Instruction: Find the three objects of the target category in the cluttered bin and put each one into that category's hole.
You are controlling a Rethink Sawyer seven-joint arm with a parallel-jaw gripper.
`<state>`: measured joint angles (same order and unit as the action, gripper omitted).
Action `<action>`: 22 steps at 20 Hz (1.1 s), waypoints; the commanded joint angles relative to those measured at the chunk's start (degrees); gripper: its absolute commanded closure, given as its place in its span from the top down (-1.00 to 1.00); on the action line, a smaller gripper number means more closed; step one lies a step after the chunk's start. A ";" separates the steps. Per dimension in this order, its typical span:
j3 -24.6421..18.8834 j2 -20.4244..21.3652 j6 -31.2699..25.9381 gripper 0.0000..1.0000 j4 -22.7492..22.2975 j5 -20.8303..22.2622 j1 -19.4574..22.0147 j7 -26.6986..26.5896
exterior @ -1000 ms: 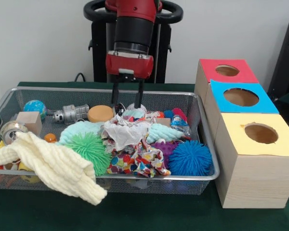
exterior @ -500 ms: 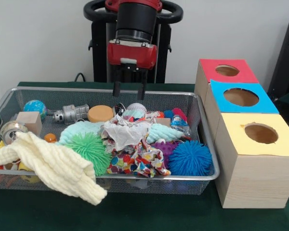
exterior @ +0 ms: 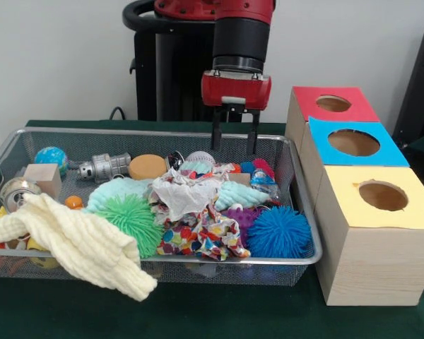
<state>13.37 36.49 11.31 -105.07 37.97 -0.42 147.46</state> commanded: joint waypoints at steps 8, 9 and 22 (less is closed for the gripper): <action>2.54 -10.39 6.89 1.00 3.19 -10.24 -5.02 4.93; 2.66 -10.91 7.13 1.00 3.53 -10.96 -5.30 4.91; 3.15 -13.90 9.05 1.00 4.75 -16.65 -7.25 3.83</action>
<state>17.51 25.24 16.67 -104.95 25.55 -7.29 147.46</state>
